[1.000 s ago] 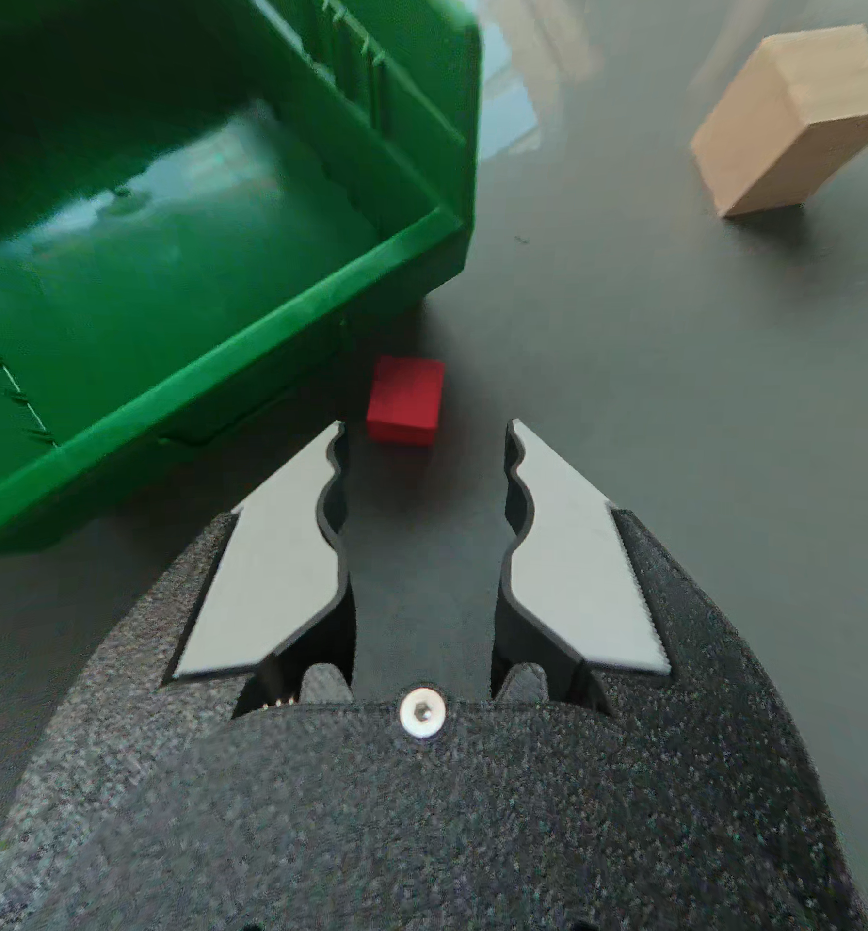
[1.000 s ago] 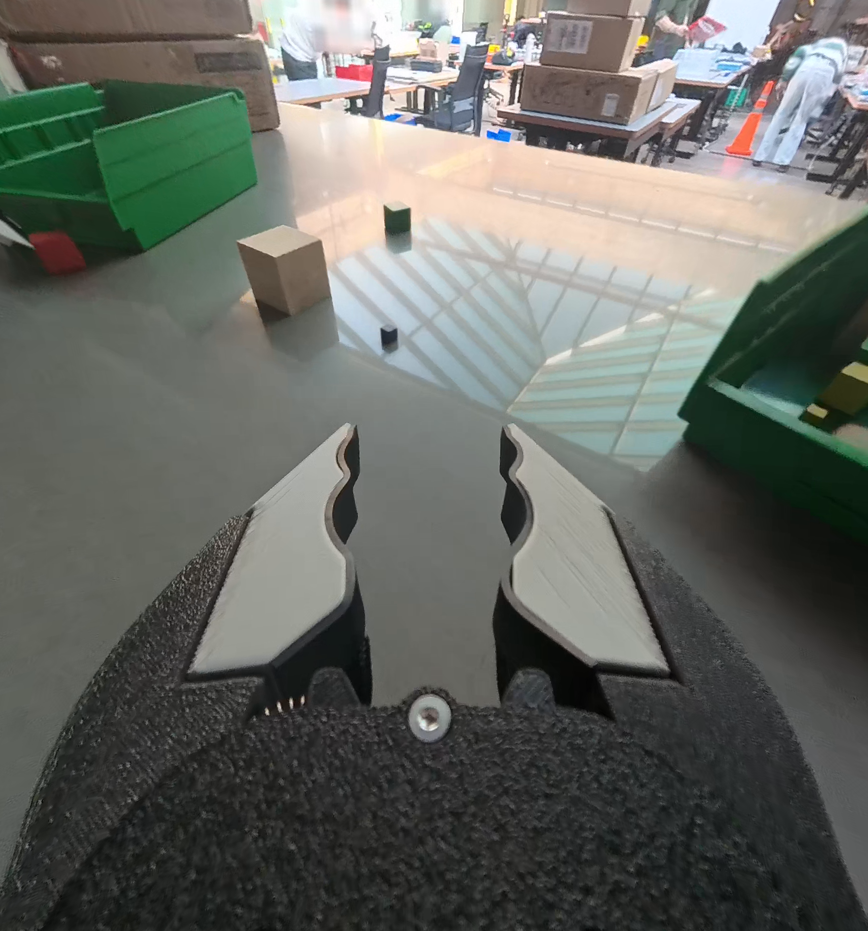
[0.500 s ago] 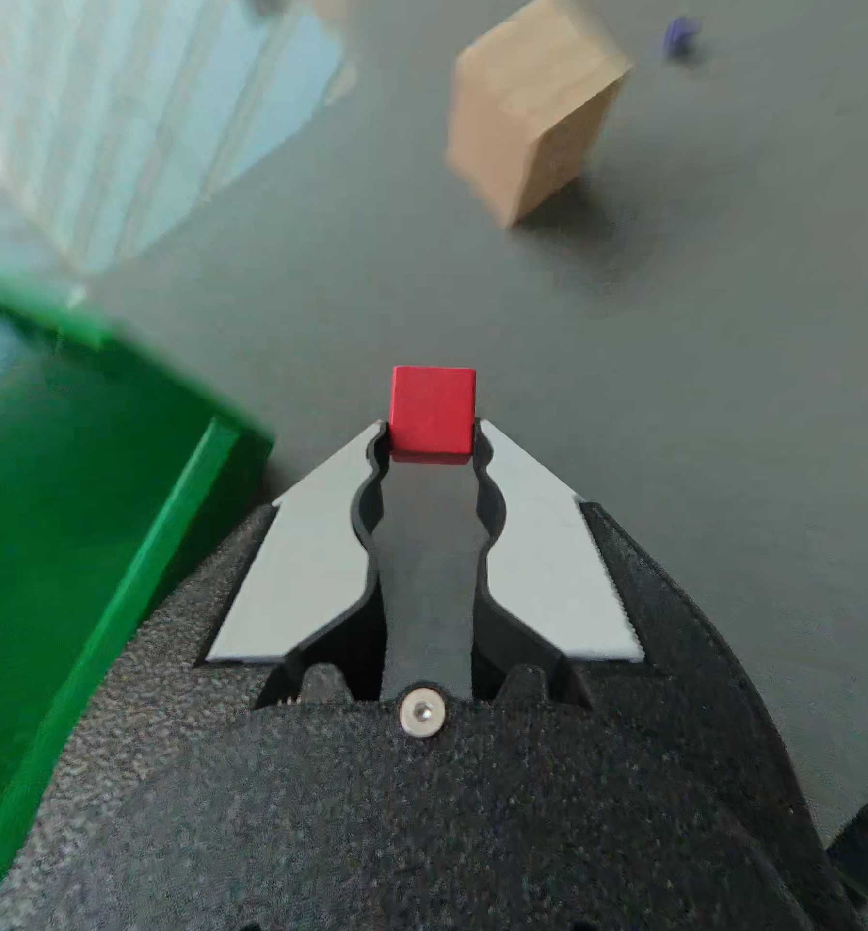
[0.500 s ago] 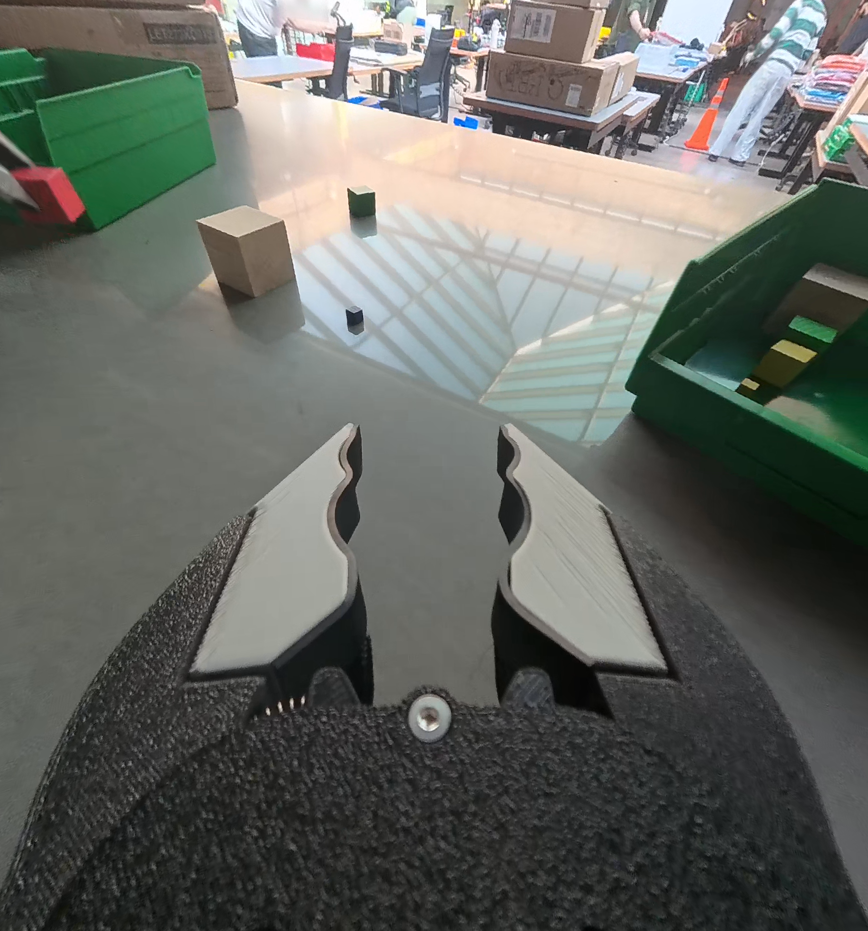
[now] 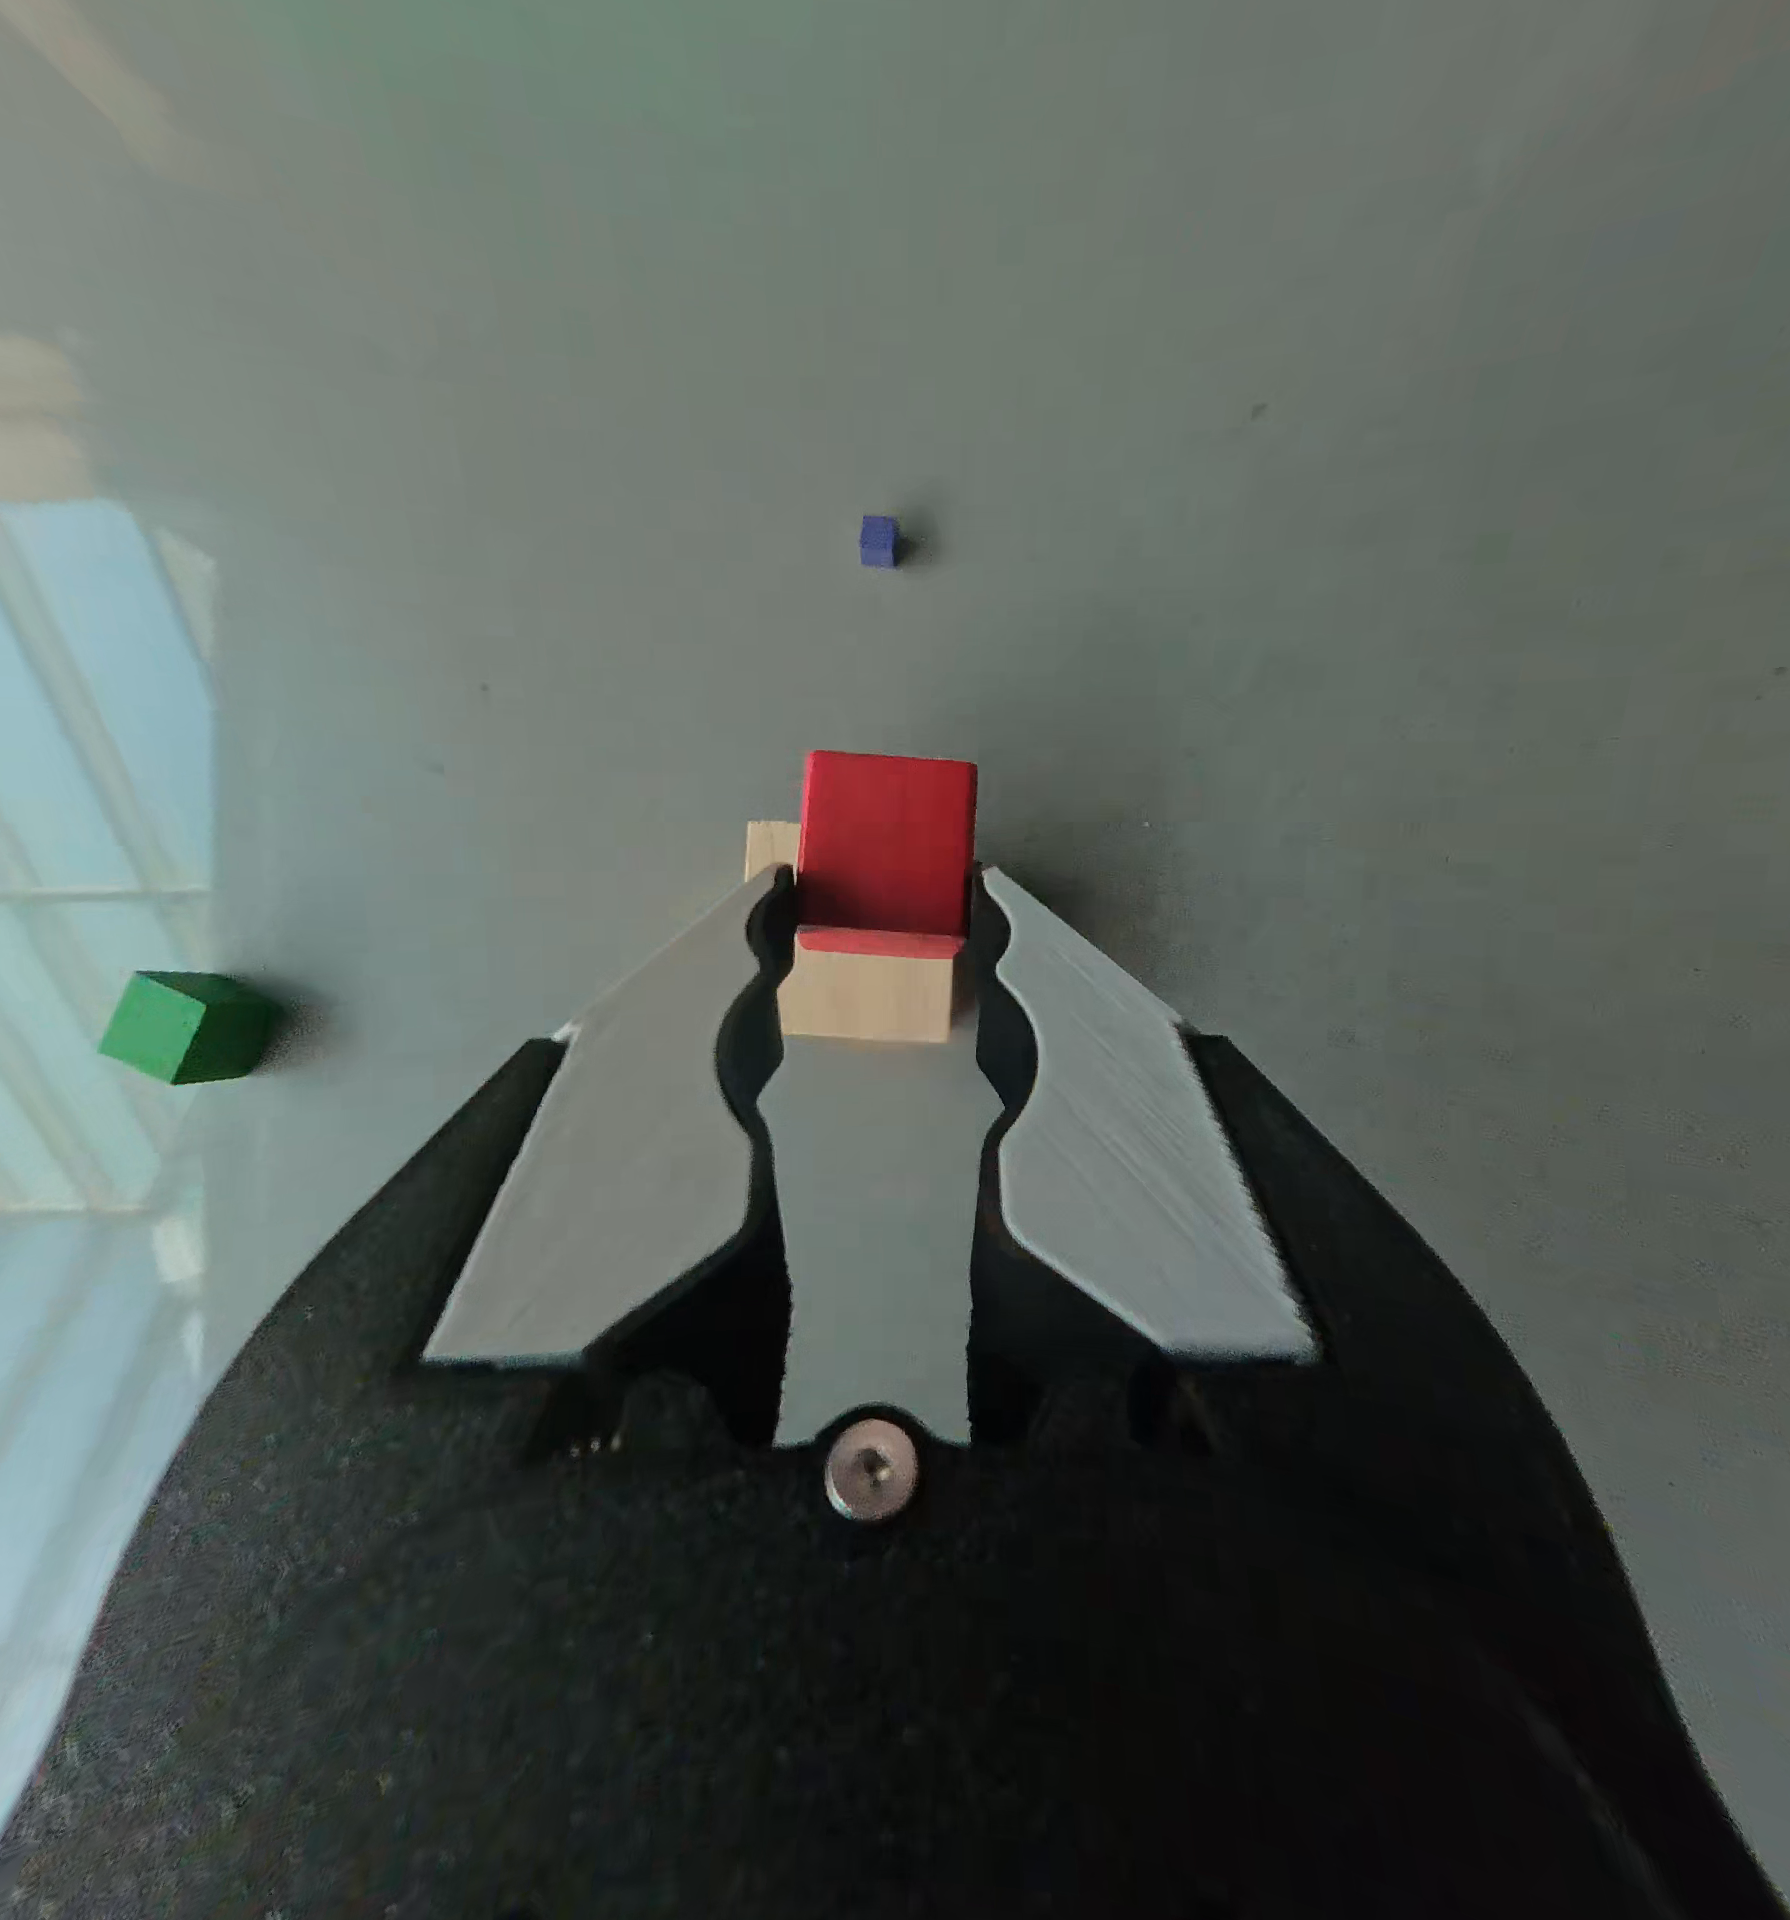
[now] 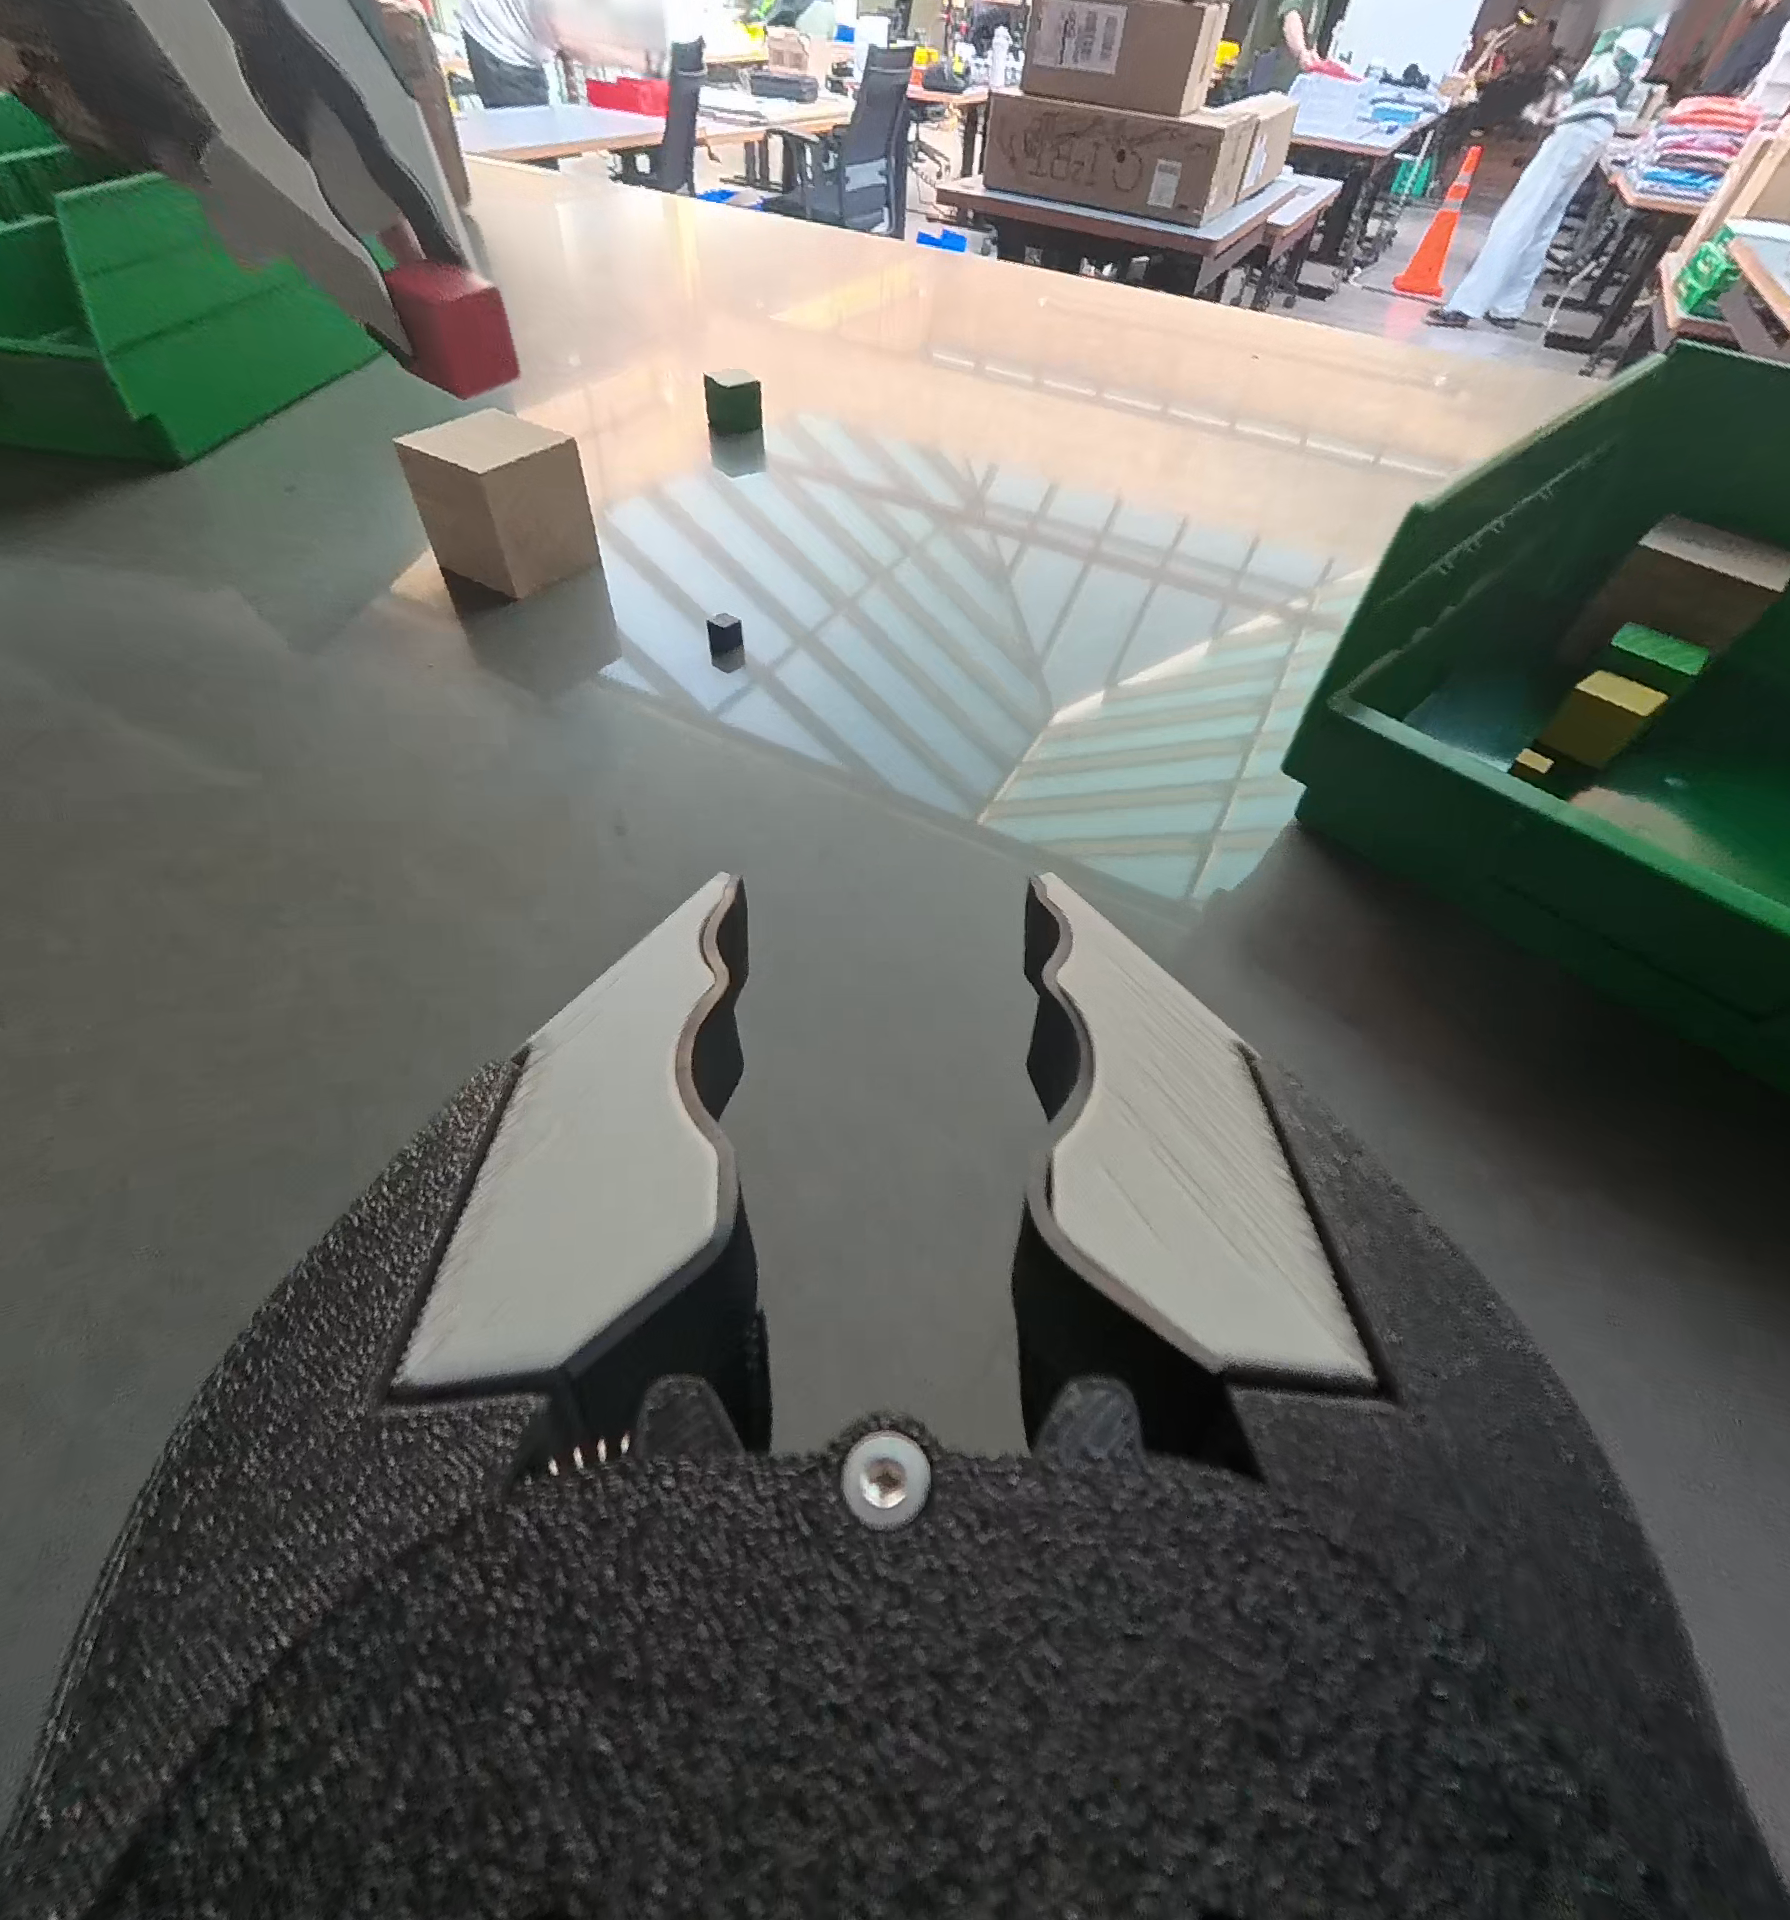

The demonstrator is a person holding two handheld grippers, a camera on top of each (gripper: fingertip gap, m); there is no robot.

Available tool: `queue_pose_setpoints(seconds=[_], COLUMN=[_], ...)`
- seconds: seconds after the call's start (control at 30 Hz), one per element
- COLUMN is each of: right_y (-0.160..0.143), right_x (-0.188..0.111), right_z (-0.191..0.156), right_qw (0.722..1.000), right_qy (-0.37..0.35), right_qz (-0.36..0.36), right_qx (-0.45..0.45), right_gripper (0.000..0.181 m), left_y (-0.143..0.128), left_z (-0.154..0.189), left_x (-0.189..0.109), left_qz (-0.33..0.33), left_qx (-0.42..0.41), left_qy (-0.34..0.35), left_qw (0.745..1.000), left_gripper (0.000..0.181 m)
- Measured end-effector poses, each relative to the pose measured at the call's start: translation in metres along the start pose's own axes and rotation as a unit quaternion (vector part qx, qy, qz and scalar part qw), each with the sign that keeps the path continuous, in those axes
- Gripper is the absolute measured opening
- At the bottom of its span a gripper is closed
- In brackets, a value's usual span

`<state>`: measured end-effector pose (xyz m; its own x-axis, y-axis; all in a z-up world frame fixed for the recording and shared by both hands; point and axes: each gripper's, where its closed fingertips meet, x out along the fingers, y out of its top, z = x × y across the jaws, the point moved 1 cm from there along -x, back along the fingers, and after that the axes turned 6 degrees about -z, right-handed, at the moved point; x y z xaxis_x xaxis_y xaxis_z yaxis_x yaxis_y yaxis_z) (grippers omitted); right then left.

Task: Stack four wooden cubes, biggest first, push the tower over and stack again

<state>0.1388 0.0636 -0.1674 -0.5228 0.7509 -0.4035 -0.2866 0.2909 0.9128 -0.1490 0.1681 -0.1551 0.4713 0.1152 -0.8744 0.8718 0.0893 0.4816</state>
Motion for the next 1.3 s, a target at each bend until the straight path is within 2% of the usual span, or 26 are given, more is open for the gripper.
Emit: queue_pose_setpoints(seconds=[0.3,0.93,1.07,1.17,1.23,1.3], right_y=[-0.005,-0.006,-0.006,-0.007,-0.007,-0.006], right_x=[0.001,0.005,0.004,0.003,0.004,0.005], right_z=[0.001,-0.001,0.000,0.001,0.001,0.001], right_qw=[1.000,1.000,1.000,1.000,1.000,1.000], right_qy=[-0.006,-0.004,-0.004,-0.006,-0.006,-0.005], right_qz=[-0.005,-0.008,-0.008,-0.008,-0.007,-0.007], right_qx=[0.010,0.010,0.010,0.011,0.013,0.013], right_gripper=[0.054,0.054,0.054,0.054,0.054,0.054], left_y=[-0.019,-0.023,-0.023,-0.018,-0.011,-0.004], left_z=[-0.006,-0.007,-0.008,-0.018,-0.036,-0.063], left_x=[0.016,0.014,0.006,-0.011,-0.024,-0.035], left_qz=[-0.025,-0.028,-0.026,-0.009,0.017,0.048], left_qx=[-0.006,-0.001,-0.001,-0.028,-0.064,-0.112], left_qy=[-0.012,-0.015,-0.021,-0.023,-0.011,0.023], left_qw=[1.000,0.999,0.999,0.999,0.998,0.992], left_gripper=[0.033,0.034,0.045,0.057,0.062,0.058])
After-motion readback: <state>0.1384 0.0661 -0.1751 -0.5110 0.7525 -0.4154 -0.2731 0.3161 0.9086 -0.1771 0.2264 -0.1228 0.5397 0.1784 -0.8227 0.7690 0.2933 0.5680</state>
